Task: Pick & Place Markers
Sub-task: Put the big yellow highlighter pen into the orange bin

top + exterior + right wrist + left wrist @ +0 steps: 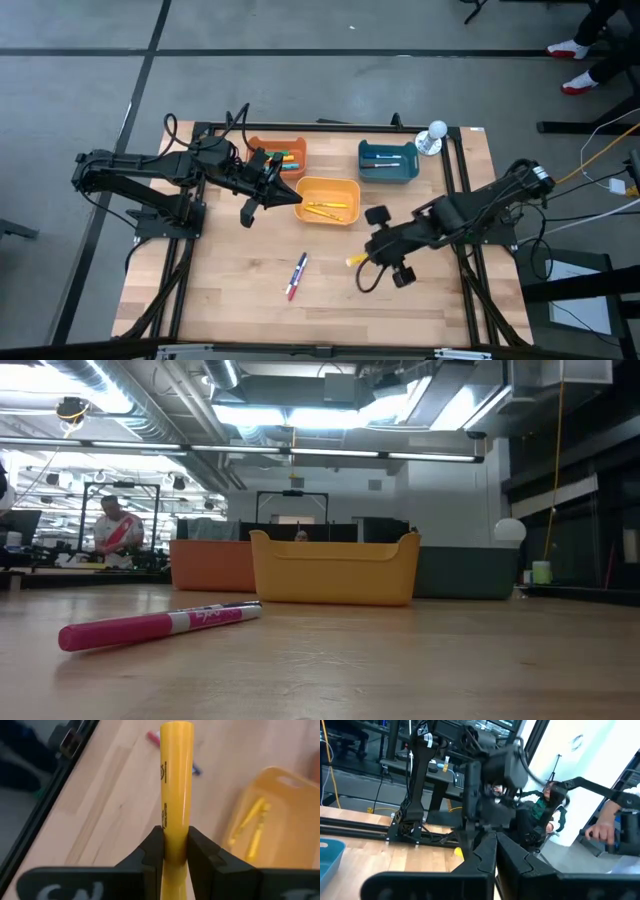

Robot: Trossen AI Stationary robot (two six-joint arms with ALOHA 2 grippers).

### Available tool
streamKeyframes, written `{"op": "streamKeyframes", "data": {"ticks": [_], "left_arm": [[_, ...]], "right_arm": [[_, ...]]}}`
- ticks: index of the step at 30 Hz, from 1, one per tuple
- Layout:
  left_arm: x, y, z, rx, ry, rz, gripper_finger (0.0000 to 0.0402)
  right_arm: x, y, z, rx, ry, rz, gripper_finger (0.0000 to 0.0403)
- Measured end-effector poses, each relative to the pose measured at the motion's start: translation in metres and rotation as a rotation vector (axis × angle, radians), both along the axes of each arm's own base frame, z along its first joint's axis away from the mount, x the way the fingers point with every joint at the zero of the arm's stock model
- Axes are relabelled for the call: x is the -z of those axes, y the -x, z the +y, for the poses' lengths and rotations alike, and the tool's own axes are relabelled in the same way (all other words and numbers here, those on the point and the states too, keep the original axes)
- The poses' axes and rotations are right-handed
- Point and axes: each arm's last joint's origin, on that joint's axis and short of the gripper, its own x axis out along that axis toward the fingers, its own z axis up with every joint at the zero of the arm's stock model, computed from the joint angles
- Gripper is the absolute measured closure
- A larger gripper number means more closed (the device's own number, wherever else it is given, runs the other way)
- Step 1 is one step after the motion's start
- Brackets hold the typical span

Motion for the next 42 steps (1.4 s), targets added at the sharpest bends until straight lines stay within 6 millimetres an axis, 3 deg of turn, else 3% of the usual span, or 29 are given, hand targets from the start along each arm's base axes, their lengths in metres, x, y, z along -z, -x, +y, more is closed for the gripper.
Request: {"op": "streamKeyframes", "data": {"ticks": [12,20,29,42], "left_arm": [[-0.005,0.000,0.000,-0.001,-0.013,-0.055,0.0398],[-0.005,0.000,0.002,-0.084,-0.020,-0.058,0.0383],[-0.005,-0.001,0.007,-0.262,-0.122,-0.071,0.0314],[-0.015,0.000,0.008,-0.299,-0.199,-0.183,0.0214]], "right_arm": [[-0.030,0.017,-0.013,0.182,-0.046,-0.193,0.0341],[-0.057,0.016,-0.020,0.311,-0.070,-0.458,0.0341],[-0.073,0.007,-0.037,0.403,-0.108,-0.607,0.0341],[-0.094,-0.008,-0.067,0.488,-0.117,-0.826,0.0341]]}}
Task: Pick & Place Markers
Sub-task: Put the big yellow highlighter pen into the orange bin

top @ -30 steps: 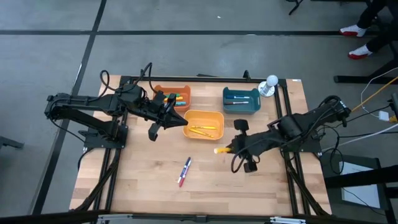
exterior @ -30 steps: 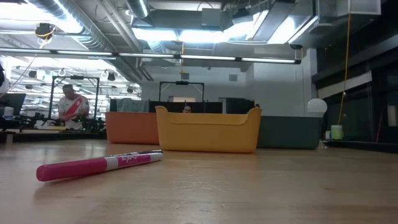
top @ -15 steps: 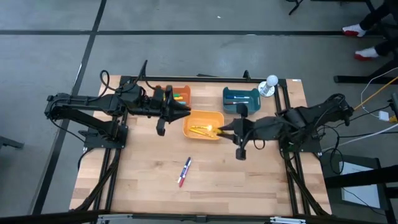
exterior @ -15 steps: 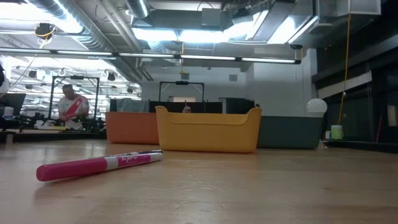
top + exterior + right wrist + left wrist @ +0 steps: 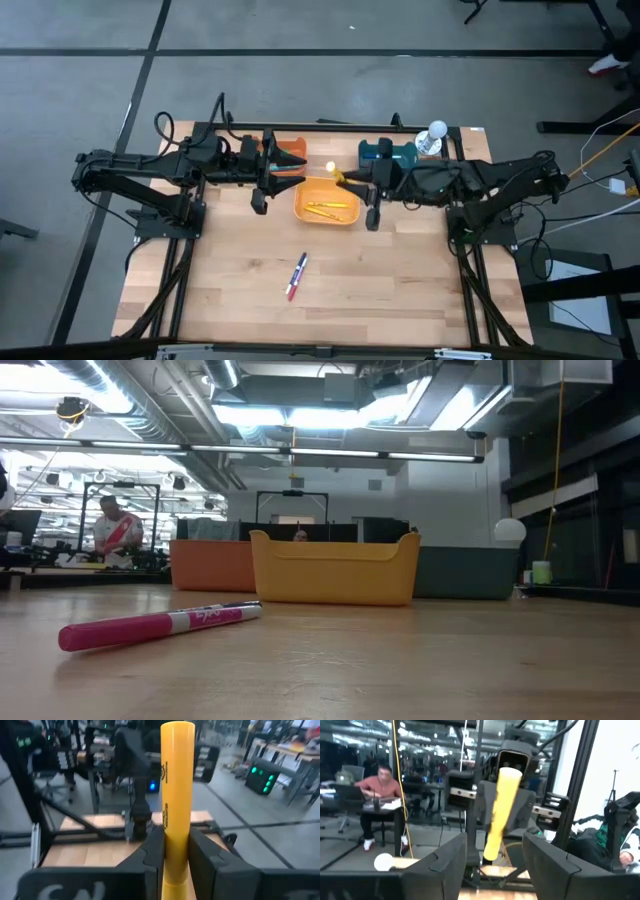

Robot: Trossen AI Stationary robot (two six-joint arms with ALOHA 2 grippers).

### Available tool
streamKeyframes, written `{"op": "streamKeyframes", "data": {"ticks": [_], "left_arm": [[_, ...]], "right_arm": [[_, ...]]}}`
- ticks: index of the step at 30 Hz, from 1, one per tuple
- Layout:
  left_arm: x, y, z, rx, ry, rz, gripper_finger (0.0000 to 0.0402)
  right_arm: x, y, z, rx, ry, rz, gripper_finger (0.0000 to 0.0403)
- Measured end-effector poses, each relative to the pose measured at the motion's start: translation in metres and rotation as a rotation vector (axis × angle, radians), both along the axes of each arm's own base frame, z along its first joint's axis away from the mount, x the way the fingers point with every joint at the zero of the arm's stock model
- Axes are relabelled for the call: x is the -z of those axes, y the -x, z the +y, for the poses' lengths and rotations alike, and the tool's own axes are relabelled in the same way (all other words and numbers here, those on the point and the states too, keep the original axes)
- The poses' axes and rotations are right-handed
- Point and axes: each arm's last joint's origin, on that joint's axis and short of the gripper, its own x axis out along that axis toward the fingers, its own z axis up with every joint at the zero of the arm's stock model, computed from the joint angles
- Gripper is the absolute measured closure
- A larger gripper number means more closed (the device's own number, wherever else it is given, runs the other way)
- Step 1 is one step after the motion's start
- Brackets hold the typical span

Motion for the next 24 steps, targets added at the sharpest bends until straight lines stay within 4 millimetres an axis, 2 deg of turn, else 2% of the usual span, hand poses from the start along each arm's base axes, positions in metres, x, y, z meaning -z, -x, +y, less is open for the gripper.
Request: {"op": "streamKeyframes", "data": {"ticks": [12,18,24], "left_arm": [[-0.008,0.002,0.000,-0.013,-0.064,-0.087,0.0206],[-0.013,0.003,0.000,-0.018,-0.075,-0.137,0.0198],[-0.013,0.003,0.000,-0.019,-0.075,-0.136,0.0194]], "right_arm": [[-0.016,-0.005,-0.016,-0.013,-0.017,-0.159,0.0341],[-0.014,-0.010,-0.017,-0.013,-0.020,-0.165,0.0341],[-0.010,-0.023,-0.016,-0.040,-0.009,-0.184,0.0341]]}}
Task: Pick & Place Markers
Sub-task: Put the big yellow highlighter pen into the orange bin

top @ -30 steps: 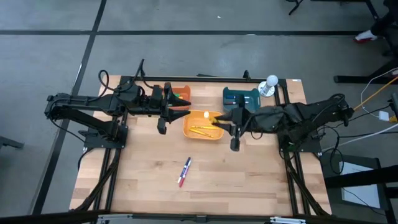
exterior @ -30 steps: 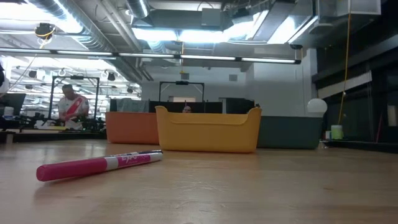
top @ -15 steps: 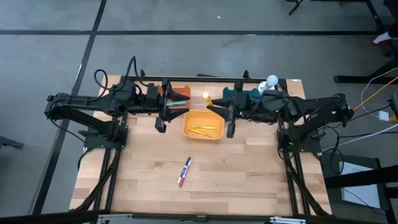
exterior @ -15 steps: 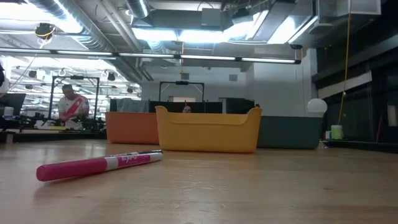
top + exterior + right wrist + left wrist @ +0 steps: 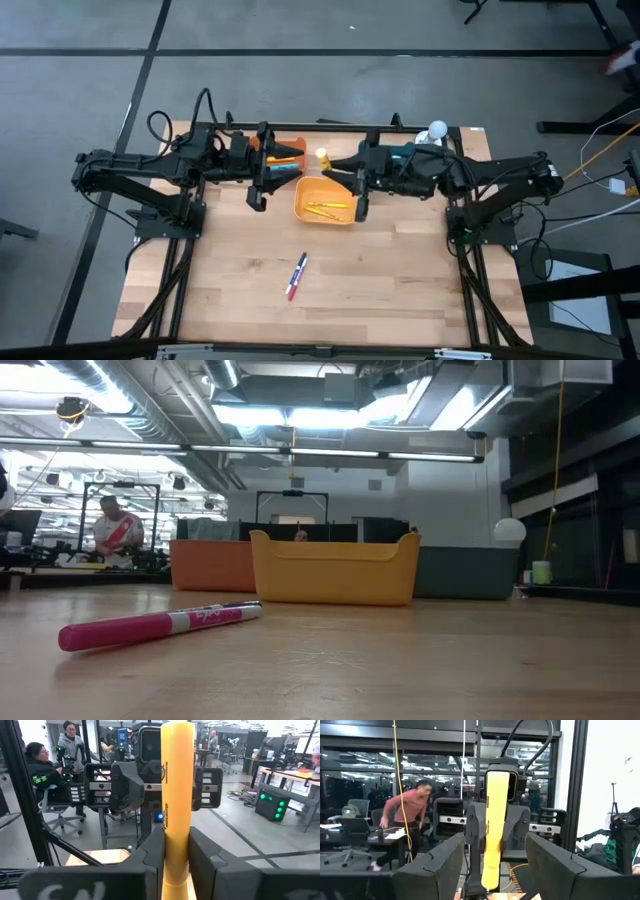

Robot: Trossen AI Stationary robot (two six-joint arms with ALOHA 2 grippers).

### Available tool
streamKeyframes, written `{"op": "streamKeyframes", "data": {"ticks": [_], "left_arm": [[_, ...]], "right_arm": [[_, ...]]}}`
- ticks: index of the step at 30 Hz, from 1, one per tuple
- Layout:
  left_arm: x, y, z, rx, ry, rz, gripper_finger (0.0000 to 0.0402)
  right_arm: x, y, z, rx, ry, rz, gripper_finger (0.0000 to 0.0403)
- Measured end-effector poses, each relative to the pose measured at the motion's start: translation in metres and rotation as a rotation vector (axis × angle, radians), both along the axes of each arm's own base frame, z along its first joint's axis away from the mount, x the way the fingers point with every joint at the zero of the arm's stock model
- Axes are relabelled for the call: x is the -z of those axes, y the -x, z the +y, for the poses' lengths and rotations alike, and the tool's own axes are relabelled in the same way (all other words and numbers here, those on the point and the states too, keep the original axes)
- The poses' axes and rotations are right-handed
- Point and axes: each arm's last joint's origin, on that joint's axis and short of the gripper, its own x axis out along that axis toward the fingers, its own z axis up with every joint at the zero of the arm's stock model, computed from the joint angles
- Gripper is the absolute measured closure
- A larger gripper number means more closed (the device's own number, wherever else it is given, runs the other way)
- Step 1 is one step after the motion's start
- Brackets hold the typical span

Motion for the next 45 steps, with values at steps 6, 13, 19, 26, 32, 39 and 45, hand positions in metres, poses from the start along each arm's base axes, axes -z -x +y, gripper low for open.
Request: {"op": "streamKeyframes", "data": {"ticks": [6,13,19,26,32,39,45], "left_arm": [[0.000,0.000,0.000,0.000,0.000,0.000,0.0198],[0.000,0.000,0.000,-0.003,0.001,0.000,0.0194],[0.002,-0.003,0.000,-0.006,0.002,0.009,0.0197],[0.006,-0.013,0.000,-0.005,0.002,-0.007,0.0197],[0.007,-0.018,0.000,-0.005,0.003,-0.015,0.0201],[0.007,-0.018,0.000,-0.003,0.006,-0.018,0.0217],[0.007,-0.018,0.000,-0.003,0.005,-0.017,0.0262]], "right_arm": [[0.005,-0.014,-0.005,-0.019,-0.002,-0.018,0.0341],[0.012,-0.023,-0.007,-0.022,0.000,-0.005,0.0341],[0.018,-0.030,-0.005,-0.029,0.003,0.012,0.0341],[0.019,-0.032,-0.005,-0.031,0.003,0.011,0.0341],[0.019,-0.032,-0.005,-0.031,0.003,0.014,0.0341],[0.019,-0.032,-0.005,-0.030,0.003,0.014,0.0341],[0.019,-0.032,-0.005,-0.030,0.003,0.014,0.0341]]}}
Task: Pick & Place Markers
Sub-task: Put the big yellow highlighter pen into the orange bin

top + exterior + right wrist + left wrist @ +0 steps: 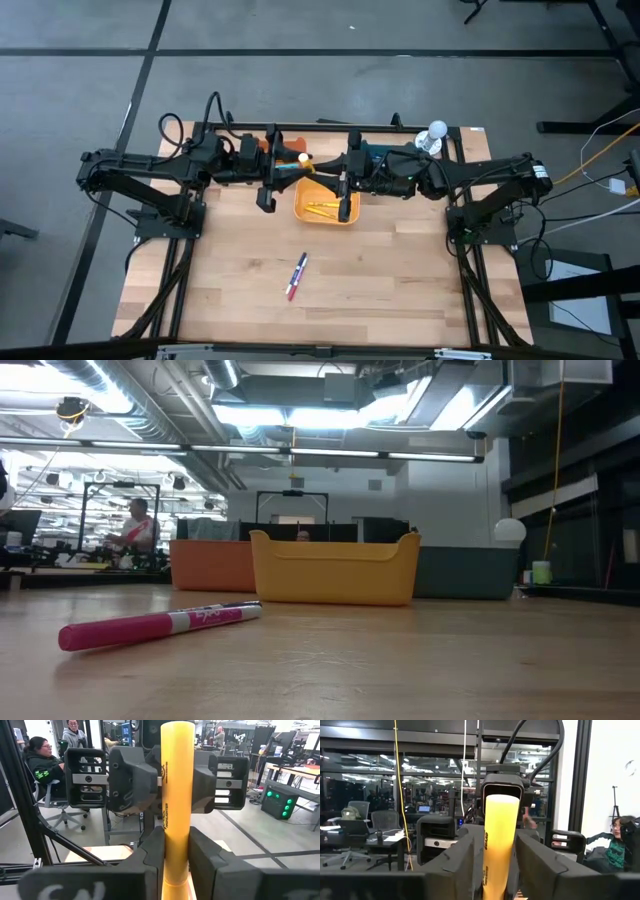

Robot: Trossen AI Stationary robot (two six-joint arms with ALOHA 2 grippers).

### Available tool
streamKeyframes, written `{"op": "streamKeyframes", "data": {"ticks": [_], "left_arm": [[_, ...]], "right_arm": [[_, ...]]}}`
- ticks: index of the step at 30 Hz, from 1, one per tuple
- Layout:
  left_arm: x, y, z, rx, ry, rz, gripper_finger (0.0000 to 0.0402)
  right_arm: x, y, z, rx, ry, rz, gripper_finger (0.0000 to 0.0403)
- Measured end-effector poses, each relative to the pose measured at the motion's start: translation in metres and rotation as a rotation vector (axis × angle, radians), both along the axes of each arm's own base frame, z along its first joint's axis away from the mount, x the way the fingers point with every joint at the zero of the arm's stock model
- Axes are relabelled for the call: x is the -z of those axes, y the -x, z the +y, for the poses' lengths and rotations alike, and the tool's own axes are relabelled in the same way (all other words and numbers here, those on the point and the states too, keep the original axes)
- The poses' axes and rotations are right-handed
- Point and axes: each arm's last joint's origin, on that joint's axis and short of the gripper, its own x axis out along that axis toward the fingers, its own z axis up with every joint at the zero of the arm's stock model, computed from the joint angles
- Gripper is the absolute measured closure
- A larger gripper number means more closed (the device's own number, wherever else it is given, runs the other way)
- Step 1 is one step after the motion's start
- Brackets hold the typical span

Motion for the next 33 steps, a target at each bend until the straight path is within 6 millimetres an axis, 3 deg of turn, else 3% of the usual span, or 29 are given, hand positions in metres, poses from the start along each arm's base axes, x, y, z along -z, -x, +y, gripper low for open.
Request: {"op": "streamKeyframes", "data": {"ticks": [9,16,33], "left_arm": [[0.0013,-0.0004,-0.0001,0.000,-0.004,0.014,0.0339],[0.0014,-0.0004,-0.0001,0.001,-0.005,0.015,0.0339],[0.0020,-0.0006,-0.0003,0.008,-0.006,0.021,0.0339]], "right_arm": [[0.0005,0.0000,0.0001,0.000,-0.002,0.004,0.0340],[0.0007,0.0000,0.0002,-0.001,-0.003,0.006,0.0328],[-0.0009,-0.0001,0.0003,-0.003,-0.008,-0.011,0.0243]]}}
